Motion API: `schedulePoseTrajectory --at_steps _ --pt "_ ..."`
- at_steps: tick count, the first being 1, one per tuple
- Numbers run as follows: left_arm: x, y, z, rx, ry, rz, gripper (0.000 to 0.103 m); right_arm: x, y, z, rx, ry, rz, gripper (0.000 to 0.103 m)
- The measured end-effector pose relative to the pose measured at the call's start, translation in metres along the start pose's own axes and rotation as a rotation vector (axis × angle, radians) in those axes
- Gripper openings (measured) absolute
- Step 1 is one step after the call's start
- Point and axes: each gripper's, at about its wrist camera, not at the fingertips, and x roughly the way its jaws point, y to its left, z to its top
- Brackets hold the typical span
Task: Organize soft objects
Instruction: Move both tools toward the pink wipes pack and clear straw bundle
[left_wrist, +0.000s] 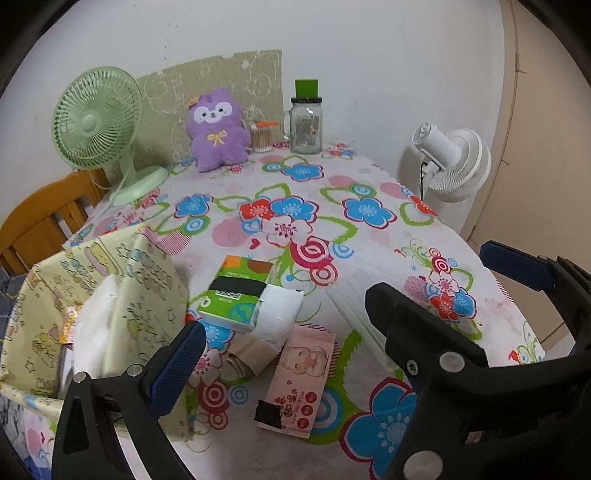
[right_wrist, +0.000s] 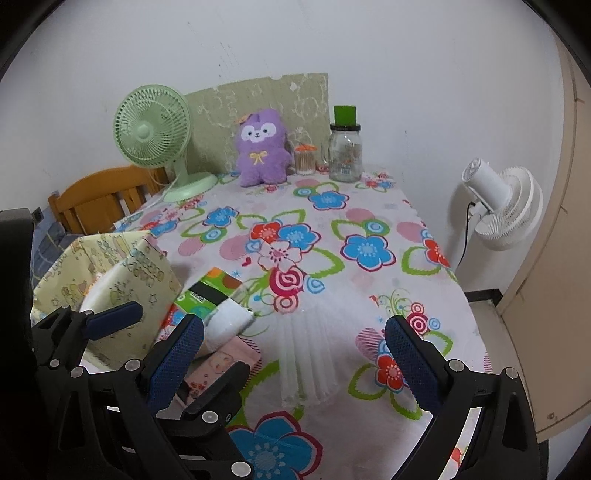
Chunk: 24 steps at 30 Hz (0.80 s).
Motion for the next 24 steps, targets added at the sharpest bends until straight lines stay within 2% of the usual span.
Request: schedulePoseTrajectory --at_steps 12,24 --pt "0.028 -0.005 0.005 -0.002 0.045 -0.001 0.09 0.03 -0.015 0.0 0.024 0.062 -0.007 0.1" --pt "0.047 -0.002 -0.008 -0.034 0.113 -0.004 0.086 0.047 -0.019 -0.007 0.03 0.11 -0.004 0.1"
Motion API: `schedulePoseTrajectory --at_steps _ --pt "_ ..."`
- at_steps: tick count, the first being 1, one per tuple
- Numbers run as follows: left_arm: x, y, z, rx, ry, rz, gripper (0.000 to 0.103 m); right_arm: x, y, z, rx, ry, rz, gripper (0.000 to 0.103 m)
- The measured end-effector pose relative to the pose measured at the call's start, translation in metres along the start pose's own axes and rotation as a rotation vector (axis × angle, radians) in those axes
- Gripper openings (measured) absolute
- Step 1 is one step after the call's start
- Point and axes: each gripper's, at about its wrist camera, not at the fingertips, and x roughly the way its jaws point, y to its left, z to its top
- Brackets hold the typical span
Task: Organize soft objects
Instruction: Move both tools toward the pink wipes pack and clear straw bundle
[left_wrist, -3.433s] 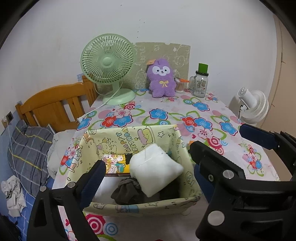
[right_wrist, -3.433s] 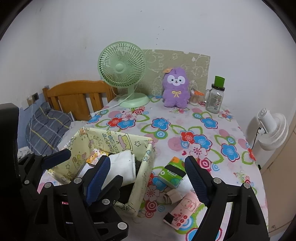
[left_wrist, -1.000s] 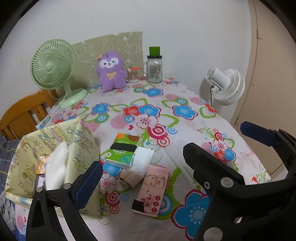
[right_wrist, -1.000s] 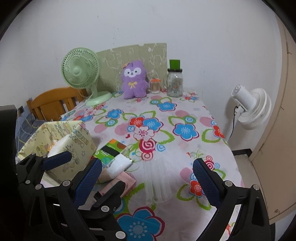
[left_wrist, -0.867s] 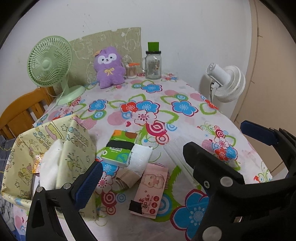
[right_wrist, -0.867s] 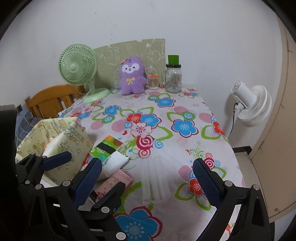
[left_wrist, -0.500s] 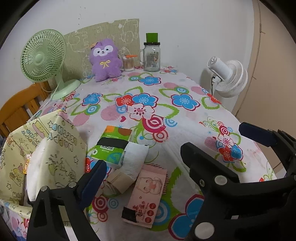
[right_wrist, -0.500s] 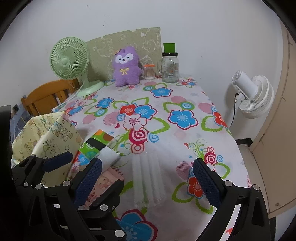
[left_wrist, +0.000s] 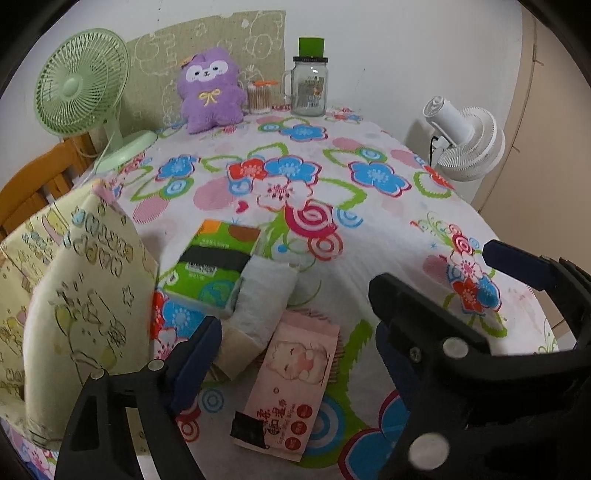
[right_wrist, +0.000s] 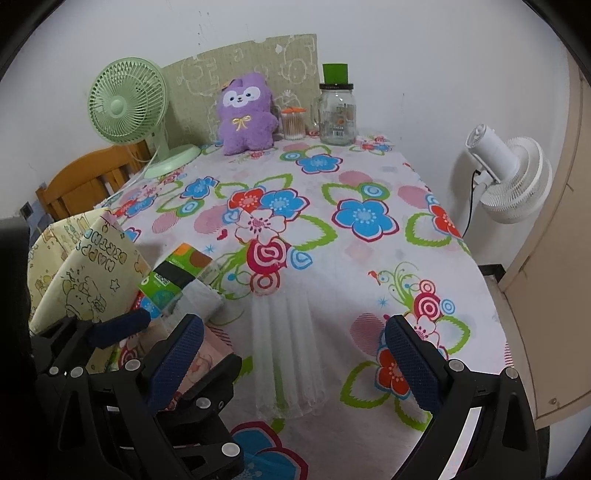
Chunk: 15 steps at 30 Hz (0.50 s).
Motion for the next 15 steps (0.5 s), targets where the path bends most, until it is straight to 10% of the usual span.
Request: schedulePoseTrajectory --at_steps 15 --pt "-0.003 -0.002 -0.029 -0.012 0.015 0.025 0.073 -0.001 0.002 -0.022 0.001 0.021 0.011 0.1"
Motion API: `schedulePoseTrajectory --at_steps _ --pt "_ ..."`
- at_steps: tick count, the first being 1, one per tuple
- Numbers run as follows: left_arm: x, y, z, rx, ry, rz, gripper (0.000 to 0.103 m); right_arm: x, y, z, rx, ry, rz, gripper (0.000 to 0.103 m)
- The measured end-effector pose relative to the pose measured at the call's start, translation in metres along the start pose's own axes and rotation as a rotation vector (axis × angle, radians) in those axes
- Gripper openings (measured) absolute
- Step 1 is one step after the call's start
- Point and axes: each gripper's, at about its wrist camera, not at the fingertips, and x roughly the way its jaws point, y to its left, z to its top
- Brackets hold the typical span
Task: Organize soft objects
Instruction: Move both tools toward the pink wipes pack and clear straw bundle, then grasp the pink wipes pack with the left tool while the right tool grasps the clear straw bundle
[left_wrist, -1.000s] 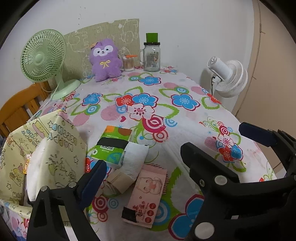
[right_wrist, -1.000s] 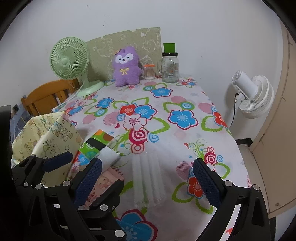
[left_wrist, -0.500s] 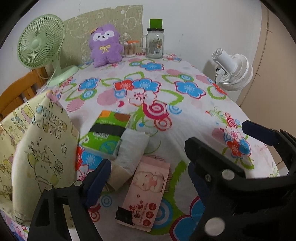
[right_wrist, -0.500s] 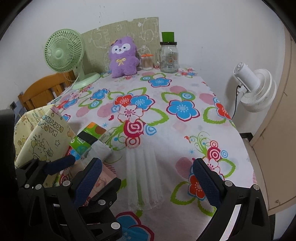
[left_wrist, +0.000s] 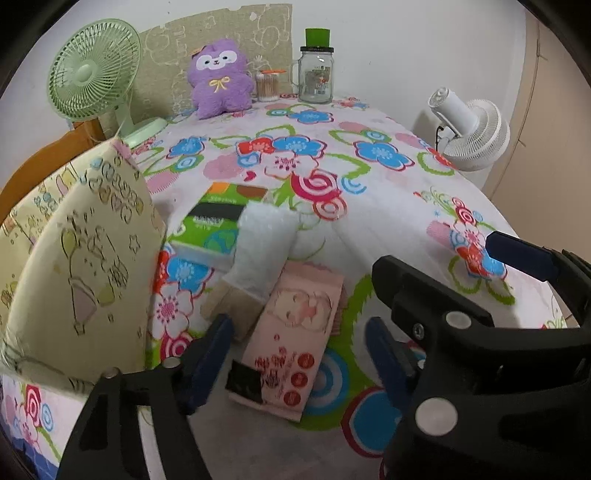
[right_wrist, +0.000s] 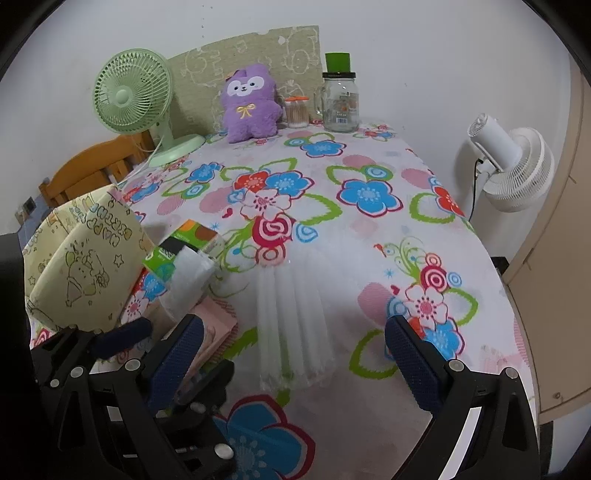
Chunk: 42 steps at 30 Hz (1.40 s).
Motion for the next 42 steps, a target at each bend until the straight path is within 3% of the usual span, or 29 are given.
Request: schedulePoseTrajectory --at_steps 4,8,18,32,42 --pt "0.001 0.0 -0.005 -0.008 0.004 -0.012 0.06 0.0 0.001 -0.005 -0.007 0.007 -0.008 0.1" --pt "0.0 -0.002 -0.006 -0.005 -0.005 -0.025 0.041 -0.002 0.001 -0.006 -0.01 0.006 -0.01 0.1" --pt "-0.002 -0.008 -0.002 0.013 -0.004 -0.067 0.04 -0.005 -0.004 -0.001 0.0 -0.008 -0.025 0.1" --pt "-0.015 0.013 -0.015 -0.026 -0.006 0.012 0.04 0.005 0.026 0.007 -0.052 -0.008 0.067 0.1" --pt "-0.009 0.031 -0.014 -0.088 0.03 -0.003 0.04 0.034 0.058 0.023 -0.174 0.028 0.155 0.079"
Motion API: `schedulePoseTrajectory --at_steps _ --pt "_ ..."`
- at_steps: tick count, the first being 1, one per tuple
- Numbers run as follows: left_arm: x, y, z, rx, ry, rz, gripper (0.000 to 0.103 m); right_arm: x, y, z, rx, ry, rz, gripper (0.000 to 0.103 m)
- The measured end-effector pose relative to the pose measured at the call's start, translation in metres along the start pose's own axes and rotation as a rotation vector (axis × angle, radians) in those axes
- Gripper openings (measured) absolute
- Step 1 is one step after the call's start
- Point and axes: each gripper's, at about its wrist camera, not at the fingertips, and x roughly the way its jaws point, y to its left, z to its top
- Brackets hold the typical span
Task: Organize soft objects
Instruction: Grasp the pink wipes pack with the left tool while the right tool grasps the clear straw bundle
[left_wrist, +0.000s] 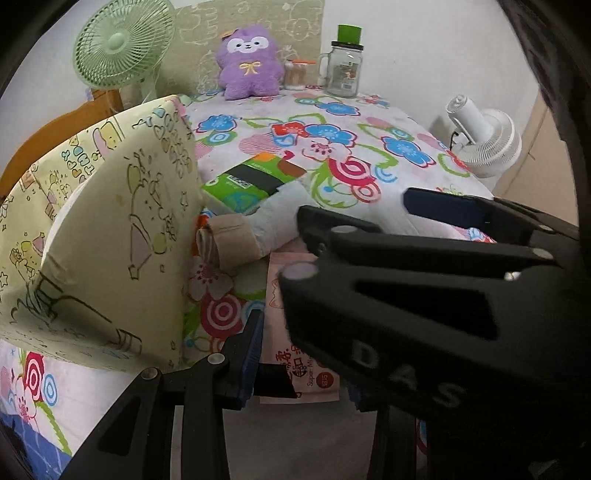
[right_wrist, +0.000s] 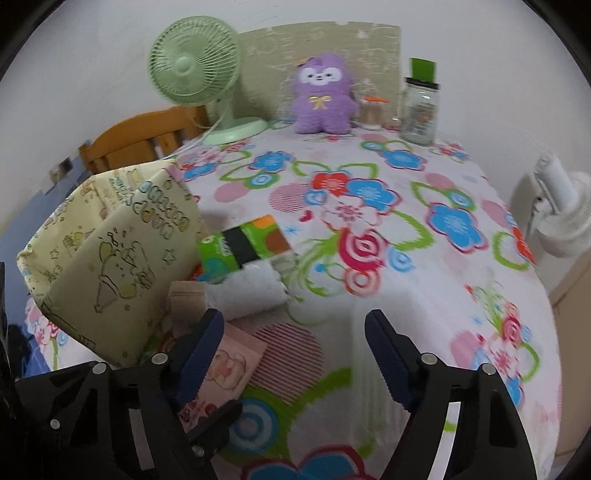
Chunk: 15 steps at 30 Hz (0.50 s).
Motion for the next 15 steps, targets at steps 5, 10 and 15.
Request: schedulePoseTrajectory --at_steps 5,10,15 --pt "0.004 -0.003 0.003 0.011 -0.006 0.013 0.04 0.008 -0.005 0.004 0.01 0.017 -0.035 0.077" --pt "0.007 -0.011 0.006 0.036 -0.016 0.008 0.04 0.013 -0.023 -0.005 0.047 0.062 -0.125 0.074" --pt "0.008 -0.014 0.008 0.044 -0.017 0.01 0.04 0.015 -0.03 -0.012 0.033 0.08 -0.175 0.056"
